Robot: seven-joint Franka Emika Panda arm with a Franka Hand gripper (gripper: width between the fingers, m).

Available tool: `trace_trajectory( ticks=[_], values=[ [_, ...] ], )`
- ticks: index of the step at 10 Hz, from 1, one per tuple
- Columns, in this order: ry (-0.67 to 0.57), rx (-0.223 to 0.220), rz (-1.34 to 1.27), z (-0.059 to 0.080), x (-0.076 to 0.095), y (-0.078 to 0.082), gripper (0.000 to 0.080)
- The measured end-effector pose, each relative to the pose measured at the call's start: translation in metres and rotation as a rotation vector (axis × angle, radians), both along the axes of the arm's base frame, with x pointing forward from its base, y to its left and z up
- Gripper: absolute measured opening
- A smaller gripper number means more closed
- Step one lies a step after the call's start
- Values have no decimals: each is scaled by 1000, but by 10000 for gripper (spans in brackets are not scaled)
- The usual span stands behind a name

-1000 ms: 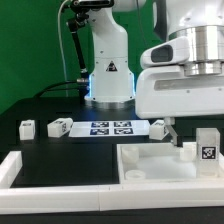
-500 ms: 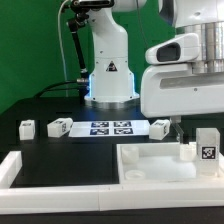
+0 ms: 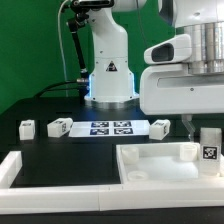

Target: Assemble square table

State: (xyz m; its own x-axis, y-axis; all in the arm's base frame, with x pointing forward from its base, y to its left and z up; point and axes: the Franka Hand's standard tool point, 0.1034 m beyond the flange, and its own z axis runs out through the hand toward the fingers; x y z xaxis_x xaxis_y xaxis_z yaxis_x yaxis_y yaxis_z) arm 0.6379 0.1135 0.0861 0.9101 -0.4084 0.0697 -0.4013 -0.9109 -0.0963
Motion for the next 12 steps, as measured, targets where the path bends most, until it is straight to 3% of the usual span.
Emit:
trace_trajectory(
  ticks=[2,6,9,11,12],
  values=[
    [7,10,-110,-1,0,-1,289],
    [50,66,-651,-2,-3,-7,290],
    [79,141,-1138,-3,-10,-6,291],
    [78,152,-1235,-3,-11,-6,291],
    [77,148,-1205,-4,-11,-7,346]
  ],
)
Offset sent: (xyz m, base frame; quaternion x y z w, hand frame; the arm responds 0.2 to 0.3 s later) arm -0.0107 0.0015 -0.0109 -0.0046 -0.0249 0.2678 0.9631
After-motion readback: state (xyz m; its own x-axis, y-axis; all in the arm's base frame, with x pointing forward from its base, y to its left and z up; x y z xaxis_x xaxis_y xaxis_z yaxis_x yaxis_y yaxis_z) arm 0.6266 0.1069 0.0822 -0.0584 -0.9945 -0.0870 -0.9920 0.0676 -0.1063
